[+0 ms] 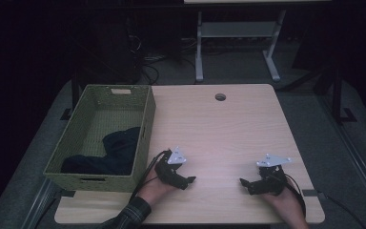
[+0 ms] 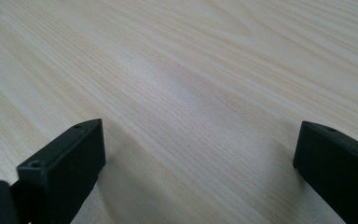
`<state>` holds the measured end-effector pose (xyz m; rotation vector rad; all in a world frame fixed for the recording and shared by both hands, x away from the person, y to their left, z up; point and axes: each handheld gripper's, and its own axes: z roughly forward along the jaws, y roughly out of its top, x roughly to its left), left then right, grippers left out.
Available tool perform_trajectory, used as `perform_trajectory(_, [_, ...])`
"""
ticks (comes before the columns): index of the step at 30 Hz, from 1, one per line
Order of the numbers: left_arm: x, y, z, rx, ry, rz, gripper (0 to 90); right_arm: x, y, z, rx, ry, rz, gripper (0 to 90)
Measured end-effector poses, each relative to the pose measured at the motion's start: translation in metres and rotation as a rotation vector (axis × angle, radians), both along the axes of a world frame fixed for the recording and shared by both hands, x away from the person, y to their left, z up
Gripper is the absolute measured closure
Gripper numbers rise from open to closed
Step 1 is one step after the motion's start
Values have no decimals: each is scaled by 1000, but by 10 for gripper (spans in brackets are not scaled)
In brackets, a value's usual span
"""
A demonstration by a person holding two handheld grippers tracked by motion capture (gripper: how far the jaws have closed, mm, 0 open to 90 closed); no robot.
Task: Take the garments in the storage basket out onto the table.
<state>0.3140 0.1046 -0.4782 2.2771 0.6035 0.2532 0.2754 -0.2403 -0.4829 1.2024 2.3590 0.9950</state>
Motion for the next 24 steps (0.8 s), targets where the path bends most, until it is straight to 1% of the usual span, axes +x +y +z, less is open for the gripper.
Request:
perform_trajectory(7, [1, 1, 0, 0, 2, -9, 127, 0, 0, 0, 2, 5, -3, 16])
perform_trajectory(13, [2, 2, 0, -1, 2, -27, 129, 0, 0, 0, 1, 5, -3, 16])
perform_trajectory(17, [2, 2, 1, 6, 3, -30, 129, 0, 0, 0, 2, 5, -3, 16])
perform_trajectory(18, [3, 1, 2, 13, 10, -34, 129, 0, 0, 0, 0, 1, -2, 16])
perform_trajectory(24, [4, 1, 3, 22, 20, -31, 133, 0, 0, 0, 1, 1, -2, 16])
